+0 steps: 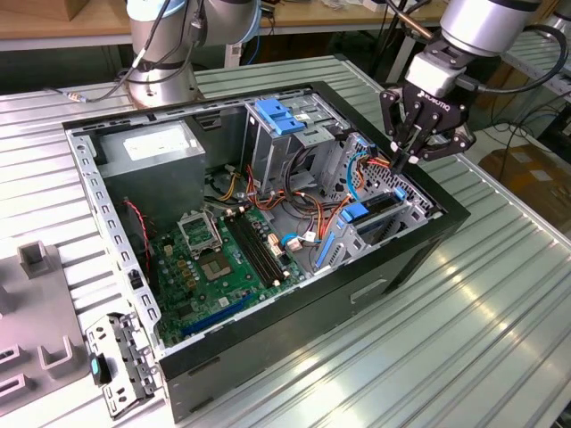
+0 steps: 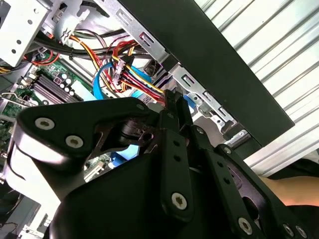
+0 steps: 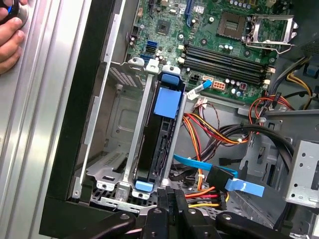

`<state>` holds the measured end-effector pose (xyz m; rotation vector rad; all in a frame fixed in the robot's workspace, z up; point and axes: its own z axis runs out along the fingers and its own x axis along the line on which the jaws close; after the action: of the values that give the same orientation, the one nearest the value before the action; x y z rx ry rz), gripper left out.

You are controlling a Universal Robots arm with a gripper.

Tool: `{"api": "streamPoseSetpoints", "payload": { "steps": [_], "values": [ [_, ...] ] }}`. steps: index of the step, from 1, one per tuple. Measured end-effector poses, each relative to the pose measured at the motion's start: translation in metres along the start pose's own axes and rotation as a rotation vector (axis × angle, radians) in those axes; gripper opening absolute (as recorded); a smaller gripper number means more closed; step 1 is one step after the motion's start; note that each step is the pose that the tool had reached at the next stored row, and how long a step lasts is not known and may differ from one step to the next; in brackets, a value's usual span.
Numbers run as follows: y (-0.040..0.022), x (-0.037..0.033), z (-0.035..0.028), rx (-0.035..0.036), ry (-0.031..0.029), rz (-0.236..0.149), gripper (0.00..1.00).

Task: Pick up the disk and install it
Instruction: 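Insert the first disk wire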

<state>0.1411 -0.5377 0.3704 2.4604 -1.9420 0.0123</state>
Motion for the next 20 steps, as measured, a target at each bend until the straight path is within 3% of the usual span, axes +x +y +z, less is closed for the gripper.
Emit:
{"api": "streamPoseSetpoints", "payload": {
  "steps": [4, 8, 13, 17, 20],
  "values": [
    [0.0, 0.0, 0.0, 0.0, 0.0, 0.006, 0.17],
    [0.0001, 0.0, 0.0, -0.0007, 0.0, 0.066, 0.17],
    [0.007, -0.0016, 0.0001, -0.0008, 0.0, 0.081, 0.17],
    [0.0071, -0.0017, 0.0007, -0.0016, 0.0, 0.149, 0.17],
    [0.0075, -0.0019, 0.0021, -0.0024, -0.0003, 0.222, 0.17]
  ]
}}
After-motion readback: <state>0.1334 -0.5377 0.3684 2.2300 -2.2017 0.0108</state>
